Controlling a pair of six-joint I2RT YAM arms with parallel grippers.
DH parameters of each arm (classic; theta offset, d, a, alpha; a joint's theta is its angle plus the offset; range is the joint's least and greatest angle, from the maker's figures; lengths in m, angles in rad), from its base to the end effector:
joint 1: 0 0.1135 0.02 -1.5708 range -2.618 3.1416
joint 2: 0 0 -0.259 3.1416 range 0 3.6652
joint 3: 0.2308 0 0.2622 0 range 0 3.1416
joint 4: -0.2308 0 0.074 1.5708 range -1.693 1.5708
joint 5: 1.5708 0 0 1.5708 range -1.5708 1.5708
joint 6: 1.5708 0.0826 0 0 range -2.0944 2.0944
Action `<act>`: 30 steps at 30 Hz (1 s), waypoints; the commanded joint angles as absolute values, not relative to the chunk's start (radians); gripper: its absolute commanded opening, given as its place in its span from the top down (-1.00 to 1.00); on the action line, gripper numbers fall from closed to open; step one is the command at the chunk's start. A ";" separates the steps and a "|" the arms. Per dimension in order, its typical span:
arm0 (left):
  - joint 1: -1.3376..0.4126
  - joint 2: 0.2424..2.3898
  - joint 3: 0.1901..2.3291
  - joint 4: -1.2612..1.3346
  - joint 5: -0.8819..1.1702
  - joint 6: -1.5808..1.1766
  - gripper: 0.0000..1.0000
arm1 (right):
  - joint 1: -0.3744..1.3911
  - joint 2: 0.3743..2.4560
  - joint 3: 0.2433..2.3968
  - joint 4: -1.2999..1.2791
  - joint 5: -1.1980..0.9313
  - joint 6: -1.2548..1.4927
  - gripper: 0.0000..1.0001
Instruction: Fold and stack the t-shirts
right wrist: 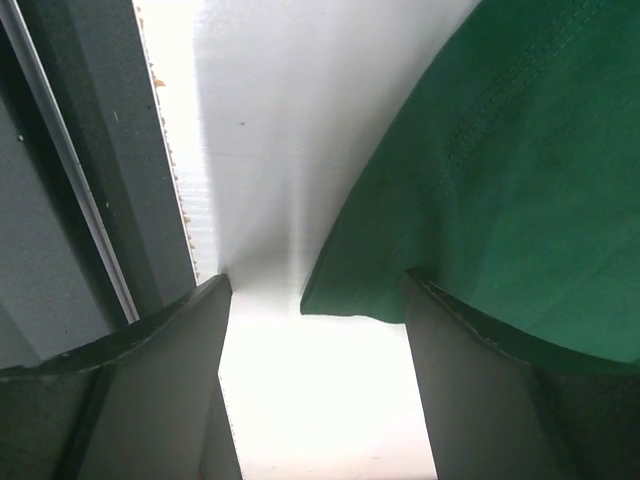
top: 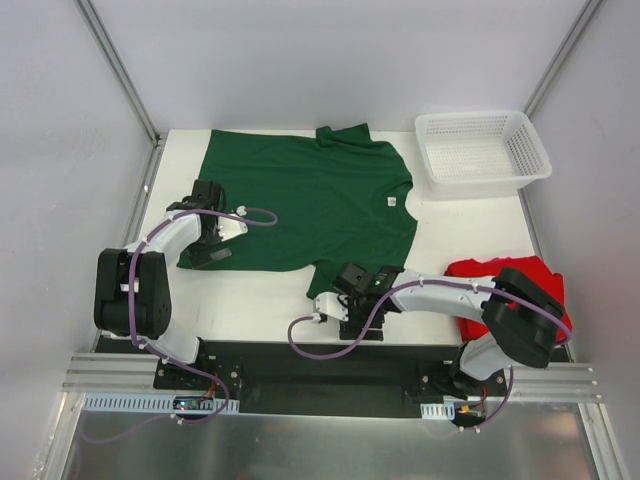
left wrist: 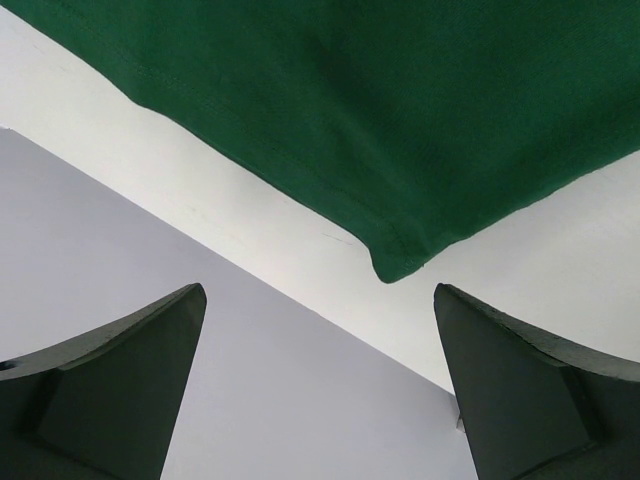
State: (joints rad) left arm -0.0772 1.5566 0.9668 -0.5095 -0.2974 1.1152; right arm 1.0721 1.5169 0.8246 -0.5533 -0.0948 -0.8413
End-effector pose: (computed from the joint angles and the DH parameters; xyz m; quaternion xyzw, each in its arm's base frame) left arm 0.3322 -0.0014 0.1441 0.5113 0.8151 0.2397 0.1291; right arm 0.1322 0.2591 0.1073 -0.8100 0.5617 0.0651 0.1552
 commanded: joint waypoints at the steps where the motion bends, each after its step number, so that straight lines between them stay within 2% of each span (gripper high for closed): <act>1: -0.078 1.537 0.966 -0.531 -0.308 1.115 -0.99 | 1.068 1.545 0.862 -0.563 -0.117 -0.830 -0.43; 10: -0.077 1.473 0.923 -0.653 -0.258 1.138 -0.99 | 1.069 1.562 0.870 -0.589 -0.129 -0.841 -0.39; 17: -0.068 1.364 0.798 -0.709 -0.209 1.215 -0.99 | 1.069 1.569 0.879 -0.601 -0.137 -0.824 -0.37; 23: -0.035 1.440 0.818 -0.696 -0.192 1.258 -0.96 | 1.069 1.568 0.903 -0.624 -0.147 -0.812 -0.35; 30: 0.034 1.604 0.983 -0.690 -0.184 1.212 -0.90 | 1.069 1.562 0.916 -0.637 -0.149 -0.810 -0.35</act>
